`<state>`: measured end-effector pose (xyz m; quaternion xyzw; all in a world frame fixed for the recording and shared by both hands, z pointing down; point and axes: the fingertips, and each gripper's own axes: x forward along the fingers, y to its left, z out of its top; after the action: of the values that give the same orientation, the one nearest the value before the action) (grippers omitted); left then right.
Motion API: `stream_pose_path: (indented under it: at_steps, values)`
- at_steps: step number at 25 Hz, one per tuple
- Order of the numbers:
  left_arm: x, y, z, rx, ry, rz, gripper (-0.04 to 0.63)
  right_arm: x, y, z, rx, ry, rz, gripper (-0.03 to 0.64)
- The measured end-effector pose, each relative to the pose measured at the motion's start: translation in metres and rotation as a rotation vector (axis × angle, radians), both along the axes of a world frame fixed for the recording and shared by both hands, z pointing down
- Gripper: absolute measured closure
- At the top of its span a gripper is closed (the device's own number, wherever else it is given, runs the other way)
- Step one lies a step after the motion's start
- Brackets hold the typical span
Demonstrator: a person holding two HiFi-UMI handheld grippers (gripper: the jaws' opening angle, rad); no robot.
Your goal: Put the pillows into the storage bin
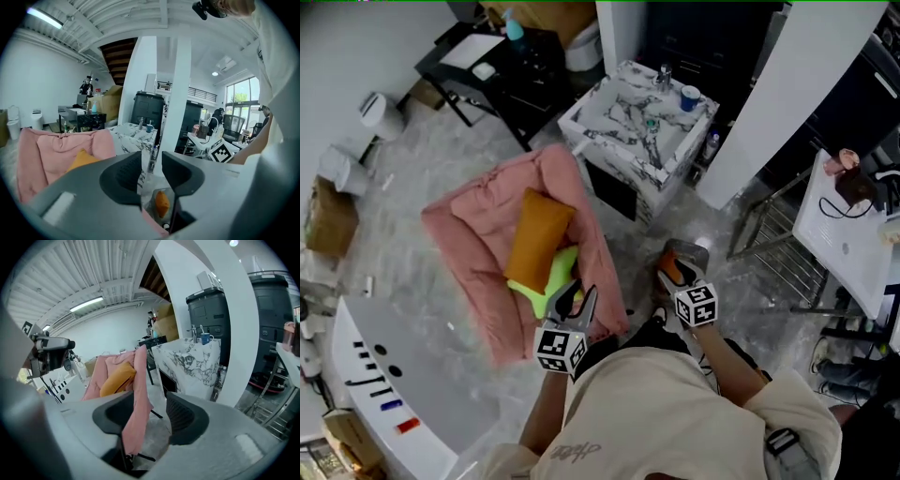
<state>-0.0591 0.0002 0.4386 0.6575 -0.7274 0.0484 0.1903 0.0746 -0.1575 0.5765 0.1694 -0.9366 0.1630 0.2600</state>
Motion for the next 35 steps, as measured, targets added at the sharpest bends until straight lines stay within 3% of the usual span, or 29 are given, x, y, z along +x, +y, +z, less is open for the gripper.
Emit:
stream_pose_path:
  at_steps: [8, 20, 28, 35]
  values:
    - [-0.045, 0.034, 0.008, 0.030, 0.012, 0.020, 0.446, -0.028, 0.039, -0.027, 0.050, -0.015, 0.019, 0.396]
    - [-0.094, 0.065, 0.031, 0.007, -0.039, 0.121, 0.446, -0.098, 0.075, -0.035, 0.010, -0.041, 0.051, 0.396]
    - [-0.124, 0.081, 0.052, -0.043, -0.009, 0.059, 0.446, -0.166, 0.072, -0.041, -0.015, -0.069, -0.050, 0.397]
    - [-0.131, 0.084, 0.058, -0.100, 0.010, -0.029, 0.445, -0.219, 0.053, -0.013, -0.060, -0.080, -0.149, 0.396]
